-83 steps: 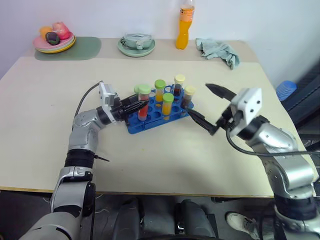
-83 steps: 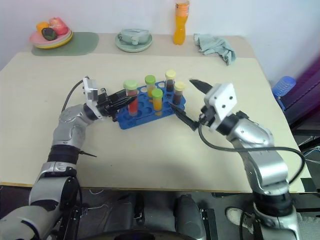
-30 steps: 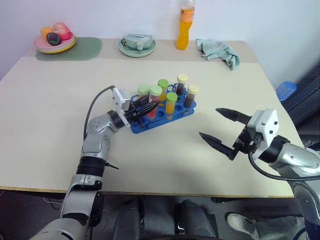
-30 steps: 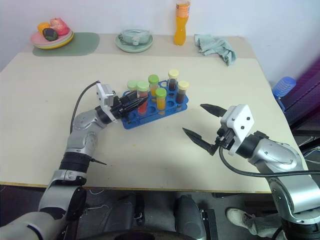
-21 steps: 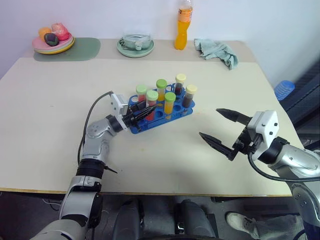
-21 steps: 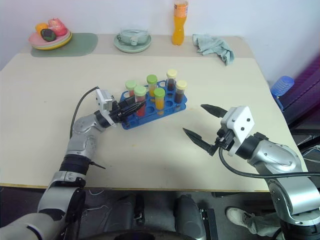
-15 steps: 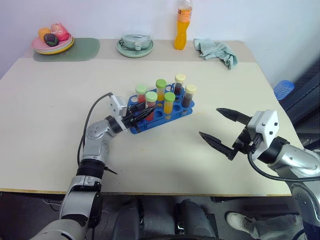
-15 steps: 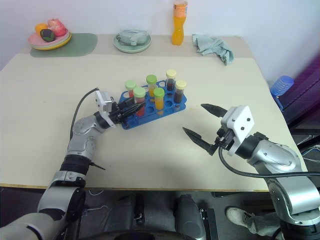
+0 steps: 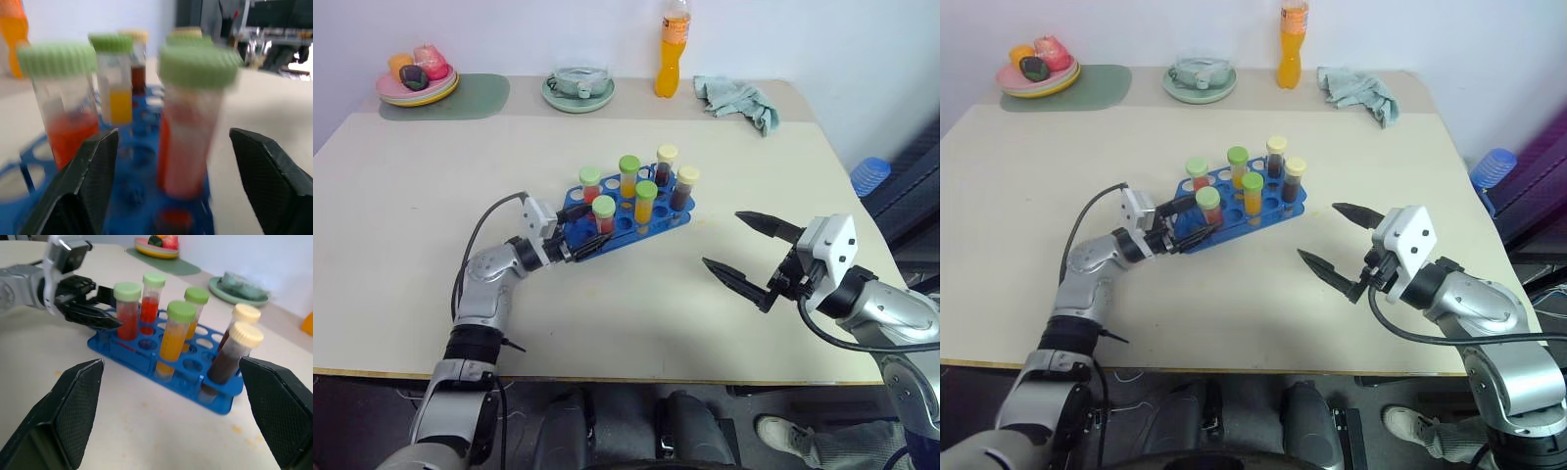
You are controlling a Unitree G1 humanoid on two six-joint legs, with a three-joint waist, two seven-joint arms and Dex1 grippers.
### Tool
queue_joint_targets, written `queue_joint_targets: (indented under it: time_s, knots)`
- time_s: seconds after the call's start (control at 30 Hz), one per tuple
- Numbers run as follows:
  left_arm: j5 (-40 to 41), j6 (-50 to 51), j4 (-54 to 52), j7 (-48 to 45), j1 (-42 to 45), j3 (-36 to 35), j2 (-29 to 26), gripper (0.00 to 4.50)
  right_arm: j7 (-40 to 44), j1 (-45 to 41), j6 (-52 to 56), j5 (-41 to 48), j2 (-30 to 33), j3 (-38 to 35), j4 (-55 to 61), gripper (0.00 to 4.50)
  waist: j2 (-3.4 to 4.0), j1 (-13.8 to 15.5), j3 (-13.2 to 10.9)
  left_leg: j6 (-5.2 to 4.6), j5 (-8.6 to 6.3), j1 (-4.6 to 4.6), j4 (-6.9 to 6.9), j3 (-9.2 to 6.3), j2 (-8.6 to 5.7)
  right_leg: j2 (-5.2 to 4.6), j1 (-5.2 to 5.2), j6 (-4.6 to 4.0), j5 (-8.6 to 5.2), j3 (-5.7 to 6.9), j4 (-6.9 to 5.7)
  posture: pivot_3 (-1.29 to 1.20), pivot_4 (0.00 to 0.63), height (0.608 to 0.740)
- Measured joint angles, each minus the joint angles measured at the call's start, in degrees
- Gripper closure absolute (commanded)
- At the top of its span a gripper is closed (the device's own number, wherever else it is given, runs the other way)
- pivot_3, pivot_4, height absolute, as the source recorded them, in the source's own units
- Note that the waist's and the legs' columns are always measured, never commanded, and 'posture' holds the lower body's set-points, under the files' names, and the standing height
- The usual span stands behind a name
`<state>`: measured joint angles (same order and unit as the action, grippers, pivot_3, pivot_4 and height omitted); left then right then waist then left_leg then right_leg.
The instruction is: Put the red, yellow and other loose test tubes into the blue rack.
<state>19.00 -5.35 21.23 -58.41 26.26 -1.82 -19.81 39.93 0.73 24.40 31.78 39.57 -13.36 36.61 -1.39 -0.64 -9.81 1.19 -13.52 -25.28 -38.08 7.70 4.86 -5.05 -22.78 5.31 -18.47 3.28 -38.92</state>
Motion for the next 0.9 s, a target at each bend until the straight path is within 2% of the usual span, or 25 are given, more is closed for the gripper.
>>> queue_joint_targets:
  time_s: [0.23, 0.4, 0.53, 0.7, 0.9]
  knots:
    - [2.77, 4.15, -7.85, 2.97, -7.17, -2.67, -2.26, 0.79, 1.36, -0.13, -2.6, -0.07, -2.38, 0.0, -5.91, 0.0, 0.02, -0.15, 0.01, 0.0, 0.0, 0.02, 0.0, 0.0, 0.02, 0.0, 0.0, 0.0, 0.0, 0.0, -0.02, 0.0, 0.15, 0.74]
    - [4.14, 6.87, -13.38, 3.27, -15.48, -5.8, -7.4, 0.79, 3.09, -0.74, -6.58, -3.11, -2.53, 0.3, -13.06, 0.0, 0.03, -0.13, 0.02, 0.0, 0.0, 0.03, 0.02, 0.0, 0.03, -0.01, -0.01, 0.0, 0.0, -0.01, -0.02, 0.0, 0.15, 0.74]
    - [5.51, 8.93, -17.16, 3.75, -20.59, -7.97, -9.28, 0.79, 3.86, -0.8, -8.41, -4.45, -2.57, 0.63, -16.39, 0.0, 0.04, -0.04, 0.02, -0.01, -0.01, 0.02, 0.02, -0.01, 0.02, -0.05, 0.0, 0.0, 0.0, -0.01, -0.01, 0.0, 0.15, 0.74]
    - [7.32, 11.67, -22.88, 5.41, -24.89, -10.16, -10.73, 0.79, 4.97, -0.75, -11.27, -5.91, -2.57, 0.68, -20.63, 0.0, 0.05, -0.08, 0.03, -0.01, -0.01, 0.03, 0.02, 0.0, 0.02, -0.04, 0.0, 0.0, 0.0, -0.01, -0.02, 0.0, 0.15, 0.74]
    - [8.24, 13.48, -25.0, 6.67, -26.79, -11.31, -11.4, 0.79, 7.5, 1.03, -14.17, -7.24, -2.13, -0.16, -26.1, 0.0, 0.07, -0.09, 0.04, -0.01, -0.01, 0.03, 0.02, 0.01, 0.02, -0.04, 0.0, 0.0, 0.0, -0.01, -0.02, 0.0, 0.15, 0.74]
